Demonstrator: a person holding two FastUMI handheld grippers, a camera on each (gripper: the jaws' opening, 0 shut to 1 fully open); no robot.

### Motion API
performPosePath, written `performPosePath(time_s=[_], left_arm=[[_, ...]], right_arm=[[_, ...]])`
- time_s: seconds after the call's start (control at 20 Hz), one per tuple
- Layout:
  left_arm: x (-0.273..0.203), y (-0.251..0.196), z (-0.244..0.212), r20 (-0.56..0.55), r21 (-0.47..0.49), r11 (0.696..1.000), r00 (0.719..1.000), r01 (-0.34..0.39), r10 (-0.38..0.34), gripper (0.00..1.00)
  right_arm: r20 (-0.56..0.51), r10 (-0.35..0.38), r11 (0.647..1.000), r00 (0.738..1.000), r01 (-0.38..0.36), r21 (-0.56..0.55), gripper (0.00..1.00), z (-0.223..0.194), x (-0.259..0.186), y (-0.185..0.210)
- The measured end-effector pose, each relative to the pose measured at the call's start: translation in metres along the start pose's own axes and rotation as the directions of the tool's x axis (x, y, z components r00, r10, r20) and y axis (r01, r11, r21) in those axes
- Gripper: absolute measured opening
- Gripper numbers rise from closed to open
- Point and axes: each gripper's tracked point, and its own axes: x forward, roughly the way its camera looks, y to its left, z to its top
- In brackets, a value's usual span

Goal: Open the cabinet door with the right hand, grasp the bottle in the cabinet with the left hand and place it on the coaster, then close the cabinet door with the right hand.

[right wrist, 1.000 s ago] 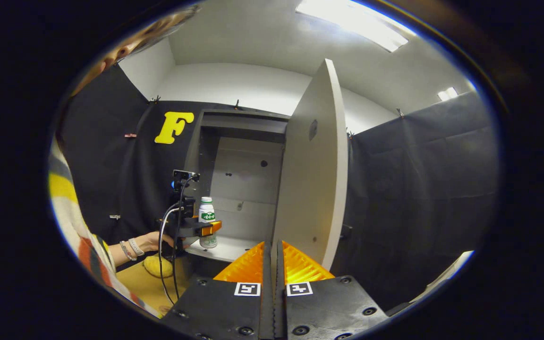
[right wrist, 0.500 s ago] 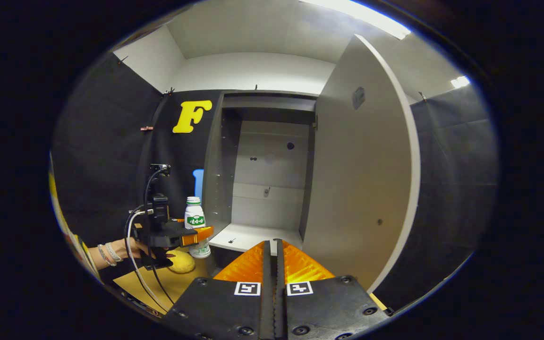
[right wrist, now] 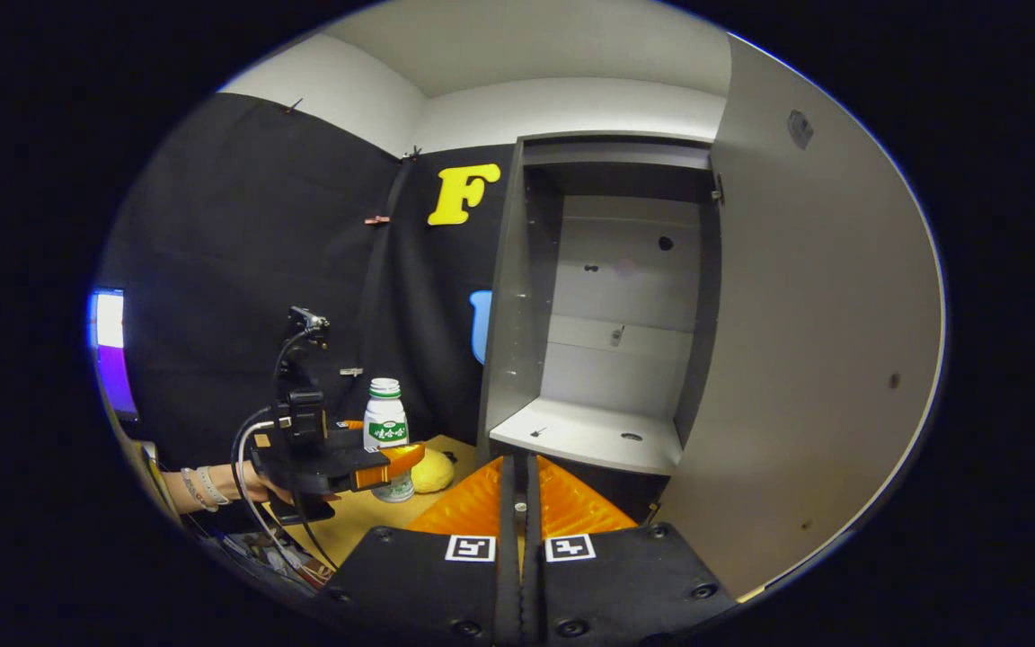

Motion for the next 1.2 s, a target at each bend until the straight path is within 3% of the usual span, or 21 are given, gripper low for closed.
performPosePath(time_s=[0.2, 0.45, 0.85, 1.2], left_arm=[[-0.022, -0.005, -0.041, -0.009, -0.02, 0.999, 0.999, -0.045, 0.045, 0.74], [-0.028, -0.008, -0.104, 0.032, -0.067, 0.996, 0.998, -0.051, 0.053, 0.75], [-0.012, 0.0, -0.206, -0.032, -0.004, 0.998, 0.998, -0.062, 0.062, 0.75], [-0.001, -0.005, -0.256, -0.052, 0.003, 0.997, 0.996, -0.071, 0.071, 0.75]], right_arm=[[-0.018, 0.071, 0.997, 0.997, -0.071, -0.004, 0.06, -0.027, 0.005, 0.003], [-0.082, 0.061, 0.997, 0.995, -0.057, 0.049, 0.06, -0.079, 0.021, -0.002], [-0.158, 0.075, 0.995, 0.985, -0.065, 0.071, 0.06, -0.159, 0.065, 0.01], [-0.213, 0.049, 0.994, 0.976, -0.026, 0.11, 0.06, -0.205, 0.08, -0.004]])
